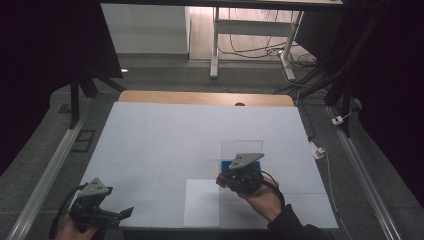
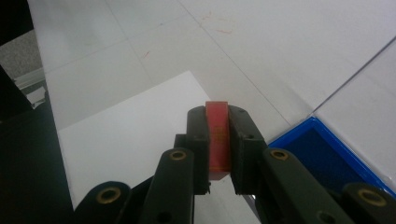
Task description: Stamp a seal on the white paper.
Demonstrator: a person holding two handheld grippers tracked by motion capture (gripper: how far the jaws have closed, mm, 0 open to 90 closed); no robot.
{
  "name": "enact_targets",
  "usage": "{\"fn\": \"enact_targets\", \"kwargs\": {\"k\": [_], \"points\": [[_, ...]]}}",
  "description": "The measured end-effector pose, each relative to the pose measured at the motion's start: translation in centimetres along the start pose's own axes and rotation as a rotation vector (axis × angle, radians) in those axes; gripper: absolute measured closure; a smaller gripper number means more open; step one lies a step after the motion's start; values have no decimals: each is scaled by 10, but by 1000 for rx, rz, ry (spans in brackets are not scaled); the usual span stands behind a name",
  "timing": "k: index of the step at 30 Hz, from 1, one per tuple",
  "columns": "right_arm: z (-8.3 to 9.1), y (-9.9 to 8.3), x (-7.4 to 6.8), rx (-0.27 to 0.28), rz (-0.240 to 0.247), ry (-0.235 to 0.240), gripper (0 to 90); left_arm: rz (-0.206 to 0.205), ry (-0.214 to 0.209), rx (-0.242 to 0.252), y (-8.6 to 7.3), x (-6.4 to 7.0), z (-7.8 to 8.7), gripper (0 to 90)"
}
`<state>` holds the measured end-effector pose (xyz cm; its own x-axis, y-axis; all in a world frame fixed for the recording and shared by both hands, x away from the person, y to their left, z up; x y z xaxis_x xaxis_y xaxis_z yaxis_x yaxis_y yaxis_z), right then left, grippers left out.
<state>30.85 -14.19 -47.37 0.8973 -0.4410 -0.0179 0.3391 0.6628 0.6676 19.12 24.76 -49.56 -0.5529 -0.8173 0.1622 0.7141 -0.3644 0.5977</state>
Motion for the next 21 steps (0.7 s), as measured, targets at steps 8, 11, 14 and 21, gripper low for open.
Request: {"fn": "enact_targets", "kwargs": {"k": [8,11,14,21], "points": [[-5,3,-8,-5,20,10,796,-1,0,0,0,0,0,2],[-8,3,-11,-6,30,18,796,0,-1,-1,0,0,0,2],[-11,4,-14,-8,42,22,796,-1,0,0,0,0,0,2],[-19,6,-21,-17,63,41,796,-1,0,-2,0,0,0,3]]}}
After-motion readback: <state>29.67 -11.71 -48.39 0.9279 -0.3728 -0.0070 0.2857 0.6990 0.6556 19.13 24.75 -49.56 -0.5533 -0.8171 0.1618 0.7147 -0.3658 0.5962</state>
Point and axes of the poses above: each handheld gripper's, and its own axes: z roughly backward along the jaws, y roughly out of its top, x roughly to its right, the point moved 2 cm from there along -z, roughly forward along the jaws, and after that the axes turned 4 degrees about -x, right-handed, at the moved point
